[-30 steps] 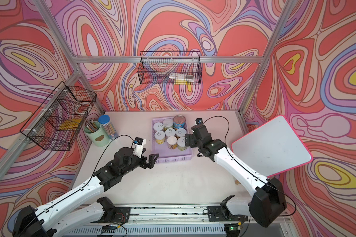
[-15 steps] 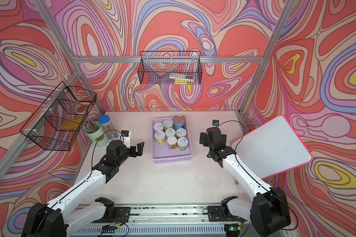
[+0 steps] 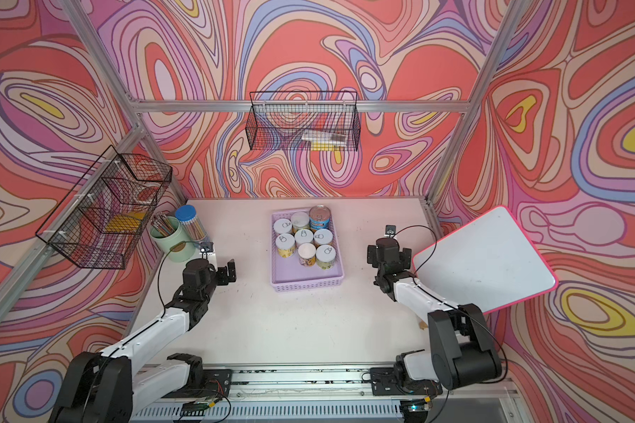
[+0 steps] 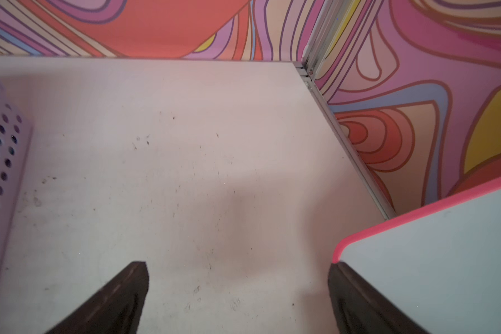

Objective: Put the canned food in the basket
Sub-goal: Reset both arms

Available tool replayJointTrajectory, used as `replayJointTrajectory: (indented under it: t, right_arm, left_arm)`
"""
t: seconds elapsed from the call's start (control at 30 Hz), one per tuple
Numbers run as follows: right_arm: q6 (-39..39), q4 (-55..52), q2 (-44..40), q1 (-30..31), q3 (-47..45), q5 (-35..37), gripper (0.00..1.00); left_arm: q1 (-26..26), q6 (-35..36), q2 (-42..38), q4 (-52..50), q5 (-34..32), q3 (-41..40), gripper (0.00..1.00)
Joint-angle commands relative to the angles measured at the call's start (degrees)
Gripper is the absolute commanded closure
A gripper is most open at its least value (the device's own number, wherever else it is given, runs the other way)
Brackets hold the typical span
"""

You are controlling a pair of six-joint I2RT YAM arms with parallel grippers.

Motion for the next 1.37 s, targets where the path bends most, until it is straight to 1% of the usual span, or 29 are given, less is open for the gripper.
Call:
replayJointTrajectory:
  t: [0.0,0.1,0.13,0.17,0.23,0.27,0.37,0.4,0.5,0.57,0.63,0.7,0.73,0.77,0.83,0.87,0.97,1.03,1.07,1.23,1.33]
  right_arm:
    - [-2.45,13.52,2.56,-1.63,-2.28,-0.8,0.02]
    - [-1.87,16.9,5.77,-2.8,-2.58,-3.83,0.02]
    - [-1.64,17.8,6.67,-3.04,-2.54,-4.6,0.02]
    - [-1.6,18.94,7.54,-3.51,-2.57,-5.44,0.02]
    - [-1.39,21.4,8.67,-4.44,-2.76,-7.21,0.02]
    - [-0.89,21.49,8.89,-4.85,-2.54,-8.2,0.02]
    - [1.16,26.58,9.67,-6.37,-3.71,-10.16,0.02]
    - [1.23,27.2,9.96,-6.71,-3.72,-10.63,0.02]
    - [-0.03,29.24,10.76,-6.93,-3.83,-10.67,0.02]
    - [-0.19,34.22,12.16,-6.93,-5.54,-9.77,0.02]
    - [-0.03,42.1,14.56,-7.23,-8.13,-9.51,0.02]
    - [-0.34,42.42,15.34,-7.39,-8.44,-11.06,0.02]
    - [-0.68,45.38,17.04,-7.36,-8.82,-11.07,0.02]
    - [-0.57,46.21,17.1,-7.4,-9.23,-11.26,0.02]
    - [-0.57,45.97,17.25,-7.4,-9.08,-11.17,0.02]
    - [-0.55,45.58,17.08,-7.36,-9.08,-11.23,0.02]
    - [-0.89,46.3,17.03,-7.36,-9.33,-10.69,0.02]
    - [-0.89,46.25,17.03,-7.37,-9.34,-10.75,0.02]
    - [-0.89,46.4,17.11,-7.39,-9.34,-10.77,0.02]
    - [-0.6,45.3,17.29,-7.35,-8.74,-11.22,0.02]
    - [-1.11,46.98,17.03,-7.37,-9.61,-10.95,0.02]
  left_arm:
    - [2.13,3.68,3.43,8.0,0.09,-1.5,0.01]
    - [3.96,4.64,7.11,13.74,1.19,-2.59,0.01]
    - [4.34,4.68,7.43,13.46,2.47,-2.2,0.01]
    - [5.11,4.96,8.08,14.48,4.86,-1.99,0.01]
    - [6.23,4.32,10.27,17.87,6.71,-1.87,0.01]
    - [6.9,3.66,11.19,18.51,8.62,-1.41,0.01]
    - [7.4,3.72,14.58,22.76,12.4,-0.86,0.01]
    - [7.44,3.6,15.54,22.59,11.75,-0.36,0.01]
    - [7.74,2.71,19.67,26.29,10.65,-0.4,0.01]
    - [7.84,2.77,24.24,32.57,10.91,-0.98,0.01]
    - [7.84,2.72,22.24,25.84,11.44,0.5,0.01]
    - [7.82,3.0,23.94,30.57,11.57,-0.44,0.01]
    - [7.84,2.86,23.08,27.67,11.58,0.1,0.01]
    - [7.84,2.89,22.87,27.12,11.49,0.43,0.01]
    - [7.8,2.92,23.61,29.95,11.21,-0.48,0.01]
    - [7.5,3.01,22.93,28.26,10.66,-0.24,0.01]
    - [7.22,3.42,23.44,29.29,10.6,-0.13,0.01]
    - [7.22,3.48,23.09,27.84,10.62,0.3,0.01]
    - [7.22,3.37,23.39,29.19,10.61,-0.01,0.01]
    - [7.22,3.41,23.4,29.01,10.54,-0.06,0.01]
    - [7.22,3.36,23.4,28.97,10.61,-0.05,0.01]
